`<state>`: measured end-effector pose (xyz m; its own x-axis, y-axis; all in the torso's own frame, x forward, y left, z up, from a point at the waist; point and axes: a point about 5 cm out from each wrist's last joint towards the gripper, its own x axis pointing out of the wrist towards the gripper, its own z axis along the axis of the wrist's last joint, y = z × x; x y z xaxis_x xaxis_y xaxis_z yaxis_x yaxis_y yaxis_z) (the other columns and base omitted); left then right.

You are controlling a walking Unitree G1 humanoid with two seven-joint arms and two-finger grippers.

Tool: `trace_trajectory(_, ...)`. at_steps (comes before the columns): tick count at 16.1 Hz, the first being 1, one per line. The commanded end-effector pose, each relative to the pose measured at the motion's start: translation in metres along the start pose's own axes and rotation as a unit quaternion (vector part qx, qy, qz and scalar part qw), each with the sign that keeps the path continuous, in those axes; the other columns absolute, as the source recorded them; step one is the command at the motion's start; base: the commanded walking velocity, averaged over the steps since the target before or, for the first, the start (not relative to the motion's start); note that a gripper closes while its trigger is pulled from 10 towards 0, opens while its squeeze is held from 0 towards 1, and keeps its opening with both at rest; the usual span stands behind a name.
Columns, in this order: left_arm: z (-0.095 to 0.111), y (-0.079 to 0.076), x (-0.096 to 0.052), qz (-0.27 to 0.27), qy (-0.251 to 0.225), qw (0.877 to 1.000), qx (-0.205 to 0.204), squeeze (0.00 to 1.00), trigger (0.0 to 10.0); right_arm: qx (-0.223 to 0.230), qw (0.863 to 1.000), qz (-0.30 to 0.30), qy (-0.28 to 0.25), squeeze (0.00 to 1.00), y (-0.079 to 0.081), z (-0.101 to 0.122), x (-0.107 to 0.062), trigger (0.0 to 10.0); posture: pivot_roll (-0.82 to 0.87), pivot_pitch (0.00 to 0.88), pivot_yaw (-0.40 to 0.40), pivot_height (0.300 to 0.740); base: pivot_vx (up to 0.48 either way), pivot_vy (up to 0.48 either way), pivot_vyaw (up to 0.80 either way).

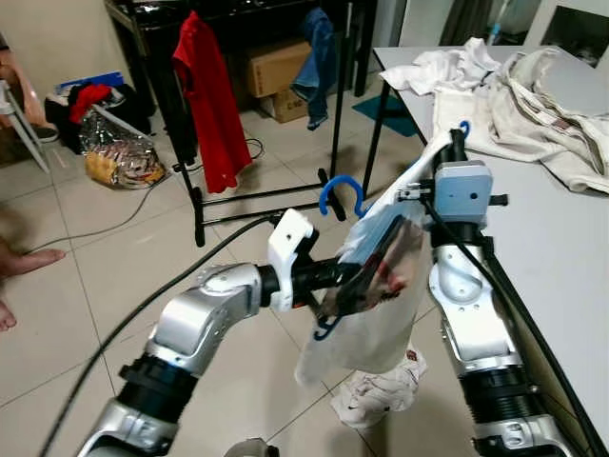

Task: Hang hanger

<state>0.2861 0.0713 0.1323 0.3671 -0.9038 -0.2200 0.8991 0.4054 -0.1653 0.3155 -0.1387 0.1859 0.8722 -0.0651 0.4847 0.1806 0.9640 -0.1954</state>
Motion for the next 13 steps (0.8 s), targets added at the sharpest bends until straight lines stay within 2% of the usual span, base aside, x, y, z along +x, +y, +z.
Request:
trace_trajectory(1,-0.035,-0.002,-0.005,-0.007,0.086,0.996,0.001,0.00,10.0,0.021,0.997,-0.042,-0.061,0.00,-0.017,0.025,0.019,10.0,0.01,0.000,0.031,0.723,0.000,0.000,0.00)
trace_trajectory(4,-0.038,-0.004,-0.007,-0.015,0.097,0.995,0.003,0.00,10.0,0.021,0.997,-0.034,-0.073,0.00,-0.016,0.027,0.020,10.0,0.02,0.000,0.028,0.723,0.000,0.000,0.00)
trace_trajectory(8,-0.045,0.005,-0.014,0.015,0.103,0.994,0.019,0.00,10.0,-0.021,0.995,-0.034,-0.089,0.00,-0.024,0.029,0.019,10.0,0.01,0.000,0.024,0.723,0.000,0.000,0.00)
trace_trajectory(10,-0.038,0.016,-0.015,0.054,0.096,0.993,0.043,0.00,10.0,-0.039,0.995,0.000,-0.095,0.00,-0.019,0.027,0.008,10.0,0.02,0.000,0.017,0.723,0.000,0.000,0.00)
trace_trajectory(13,-0.021,0.035,-0.017,0.120,0.054,0.990,0.053,0.00,10.0,-0.034,0.995,0.024,-0.090,0.00,-0.015,0.024,-0.007,10.0,0.01,0.000,0.020,0.723,0.000,0.000,0.00)
